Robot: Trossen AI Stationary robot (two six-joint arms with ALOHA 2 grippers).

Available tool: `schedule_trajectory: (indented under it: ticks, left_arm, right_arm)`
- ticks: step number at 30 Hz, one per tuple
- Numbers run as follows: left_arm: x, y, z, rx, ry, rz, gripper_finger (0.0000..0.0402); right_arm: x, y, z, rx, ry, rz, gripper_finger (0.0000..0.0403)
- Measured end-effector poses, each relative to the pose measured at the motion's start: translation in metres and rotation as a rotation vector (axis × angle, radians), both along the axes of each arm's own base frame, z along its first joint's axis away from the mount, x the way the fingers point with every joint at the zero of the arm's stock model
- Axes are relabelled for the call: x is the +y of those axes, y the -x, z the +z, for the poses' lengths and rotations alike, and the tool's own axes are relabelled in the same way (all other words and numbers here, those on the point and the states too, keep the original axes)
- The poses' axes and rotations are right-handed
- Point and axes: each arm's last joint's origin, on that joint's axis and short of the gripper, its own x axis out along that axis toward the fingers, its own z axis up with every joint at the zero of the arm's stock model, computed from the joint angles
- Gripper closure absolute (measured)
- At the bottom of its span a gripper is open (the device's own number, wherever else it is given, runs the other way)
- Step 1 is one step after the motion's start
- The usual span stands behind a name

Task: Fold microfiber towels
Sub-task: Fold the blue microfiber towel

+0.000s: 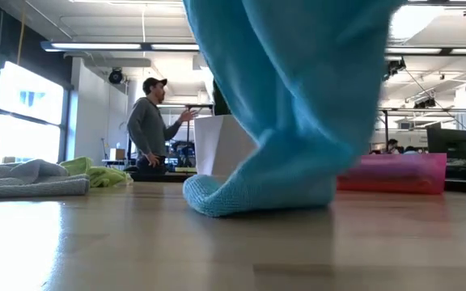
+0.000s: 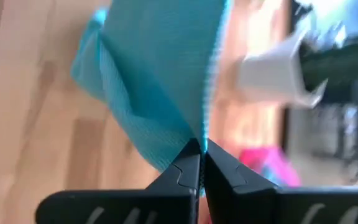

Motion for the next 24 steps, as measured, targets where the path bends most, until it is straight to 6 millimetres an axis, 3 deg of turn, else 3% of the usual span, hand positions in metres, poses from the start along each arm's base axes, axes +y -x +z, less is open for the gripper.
schedule_trajectory:
  ticks: [8,14,17,20,22,24]
  left_arm:
    - [0.025,0.029,0.039,-0.133,-0.323,0.142,0.0401]
    - [0.036,0.044,0.056,-0.191,-0.446,0.242,0.0401]
    - [0.035,0.047,0.059,-0.256,-0.256,0.266,0.0401]
    - [0.025,0.047,0.055,-0.228,0.174,0.18,0.0401]
    - [0.018,0.048,0.052,-0.14,0.406,0.095,0.0401]
    - [0.015,0.048,0.052,-0.086,0.48,0.032,0.0401]
  right_arm:
    - [-0.036,-0.024,0.052,-0.122,0.209,0.072,0.0402]
    - [-0.067,-0.038,0.083,-0.248,0.281,-0.038,0.0402]
    - [-0.075,-0.042,0.084,-0.238,-0.006,-0.135,0.0402]
    - [-0.073,-0.044,0.076,-0.027,-0.448,-0.166,0.0402]
    - [-0.067,-0.042,0.071,0.102,-0.57,-0.094,0.0402]
    - [-0.063,-0.041,0.07,0.136,-0.555,-0.008,0.0402]
